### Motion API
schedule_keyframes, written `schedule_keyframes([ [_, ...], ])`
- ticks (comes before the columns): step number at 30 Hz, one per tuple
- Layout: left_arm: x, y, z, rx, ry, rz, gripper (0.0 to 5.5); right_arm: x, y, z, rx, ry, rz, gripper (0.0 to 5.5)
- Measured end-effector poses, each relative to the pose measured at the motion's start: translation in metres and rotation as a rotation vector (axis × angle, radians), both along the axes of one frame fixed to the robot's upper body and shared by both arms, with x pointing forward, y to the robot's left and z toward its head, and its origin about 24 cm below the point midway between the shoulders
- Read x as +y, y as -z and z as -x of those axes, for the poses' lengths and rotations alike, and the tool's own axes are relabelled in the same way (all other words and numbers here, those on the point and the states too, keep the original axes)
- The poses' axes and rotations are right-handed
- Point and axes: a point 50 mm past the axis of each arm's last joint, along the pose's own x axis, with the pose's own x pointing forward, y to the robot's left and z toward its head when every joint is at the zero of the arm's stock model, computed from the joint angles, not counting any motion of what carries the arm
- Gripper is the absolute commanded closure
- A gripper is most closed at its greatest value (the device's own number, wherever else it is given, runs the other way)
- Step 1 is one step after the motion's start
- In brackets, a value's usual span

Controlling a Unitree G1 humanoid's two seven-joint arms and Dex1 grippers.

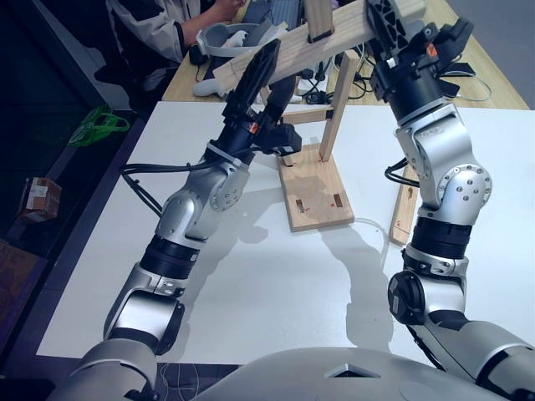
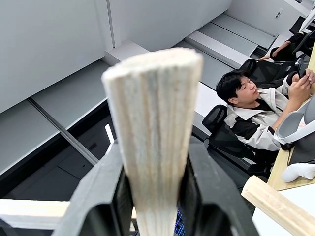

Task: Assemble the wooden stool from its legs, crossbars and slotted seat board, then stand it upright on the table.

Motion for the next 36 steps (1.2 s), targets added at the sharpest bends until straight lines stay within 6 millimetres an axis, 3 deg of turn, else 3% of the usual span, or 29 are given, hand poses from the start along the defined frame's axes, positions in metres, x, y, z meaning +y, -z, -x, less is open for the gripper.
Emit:
schedule_keyframes([
  [10, 0.005, 0.007, 0.0, 0.115, 0.014, 0.042, 0.9, -0.004, 0.012, -0.012, 0.036, 0.125, 0.137, 4.5],
  [14, 0.008, 0.017, 0.007, 0.284, 0.115, 0.153, 0.86, -0.018, 0.014, -0.016, 0.047, 0.197, 0.164, 4.5],
  [17, 0.012, 0.03, 0.02, 0.48, 0.218, 0.289, 0.86, -0.036, 0.011, -0.017, 0.04, 0.256, 0.181, 4.5],
  [19, 0.014, 0.043, 0.032, 0.709, 0.298, 0.452, 0.86, -0.052, 0.005, -0.013, 0.028, 0.299, 0.205, 4.5],
  [23, 0.019, 0.058, 0.05, 1.056, 0.399, 0.74, 0.86, -0.075, -0.002, 0.007, 0.007, 0.328, 0.256, 4.5],
  [26, 0.021, 0.062, 0.054, 1.249, 0.443, 1.082, 0.86, -0.086, 0.011, 0.031, 0.05, 0.32, 0.275, 4.5],
  [30, 0.017, 0.047, 0.043, 1.205, 0.449, 1.39, 0.86, -0.094, 0.046, 0.058, 0.15, 0.325, 0.384, 4.5],
  [36, 0.011, 0.044, 0.04, 1.193, 0.424, 1.475, 0.86, -0.105, 0.091, 0.078, 0.262, 0.328, 0.531, 4.5],
])
